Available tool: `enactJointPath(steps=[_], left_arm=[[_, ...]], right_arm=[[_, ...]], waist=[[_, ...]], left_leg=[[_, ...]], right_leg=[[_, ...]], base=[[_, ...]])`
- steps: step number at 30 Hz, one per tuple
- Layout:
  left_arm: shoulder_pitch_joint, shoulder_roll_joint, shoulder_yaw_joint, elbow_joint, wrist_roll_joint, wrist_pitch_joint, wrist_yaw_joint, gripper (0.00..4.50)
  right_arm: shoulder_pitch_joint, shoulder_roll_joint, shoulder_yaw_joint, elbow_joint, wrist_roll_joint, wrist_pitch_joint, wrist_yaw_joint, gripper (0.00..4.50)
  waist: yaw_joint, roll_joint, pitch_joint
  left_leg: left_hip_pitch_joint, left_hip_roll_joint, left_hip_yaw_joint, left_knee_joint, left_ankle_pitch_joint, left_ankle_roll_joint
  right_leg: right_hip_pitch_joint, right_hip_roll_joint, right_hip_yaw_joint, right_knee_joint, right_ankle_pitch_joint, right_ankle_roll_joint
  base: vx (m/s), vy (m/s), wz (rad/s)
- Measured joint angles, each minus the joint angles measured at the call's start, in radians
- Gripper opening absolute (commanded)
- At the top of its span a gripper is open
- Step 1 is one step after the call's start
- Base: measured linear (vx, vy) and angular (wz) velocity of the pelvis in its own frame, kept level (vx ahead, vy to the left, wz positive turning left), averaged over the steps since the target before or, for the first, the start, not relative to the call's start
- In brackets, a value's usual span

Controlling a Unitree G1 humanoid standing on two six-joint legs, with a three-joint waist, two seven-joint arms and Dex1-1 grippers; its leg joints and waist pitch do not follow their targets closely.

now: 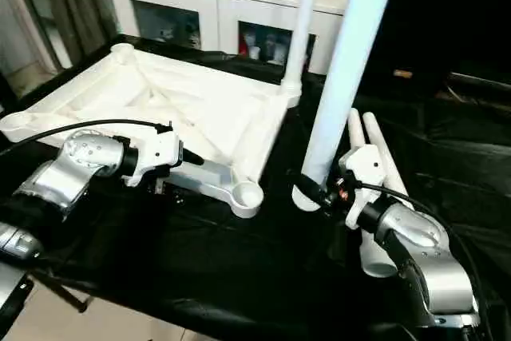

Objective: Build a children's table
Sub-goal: Insert table leg to table base

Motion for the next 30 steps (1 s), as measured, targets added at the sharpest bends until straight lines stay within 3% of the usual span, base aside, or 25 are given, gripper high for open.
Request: enactJointPath(steps=[9,20,30], left_arm=[[-0.117,-0.069,-0.012,0.217,0.035,-0.107,-0.046,2.76],[-0.18,-0.119,-0.044,0.376,0.109,-0.178,-0.055,1.88],[-0.191,-0.137,-0.037,0.438,0.129,-0.186,-0.083,1.17]], right_arm=[[-0.002,-0.01,0.019,0.0,-0.001,0.003,0.022,1.92],[0.021,-0.02,0.025,-0.05,0.0,0.032,0.021,1.92],[0.041,-0.039,0.025,-0.074,0.005,0.049,0.021,1.92]], waist=[[0.005,0.01,-0.001],[0.008,0.034,-0.002],[0.004,0.036,-0.002]], left_leg=[[0.001,0.006,0.003,-0.002,0.001,-0.002],[0.003,0.009,0.003,-0.01,0.002,-0.003],[0.003,0.009,0.004,-0.01,0.002,-0.004]], right_leg=[[0.006,0.0,0.0,0.004,0.008,-0.013],[0.005,0.001,-0.001,0.018,0.014,-0.02],[0.005,0.0,0.0,0.017,0.01,-0.014]], base=[[0.0,0.0,0.0],[0.011,-0.004,0.02],[0.0,0.0,0.0]])
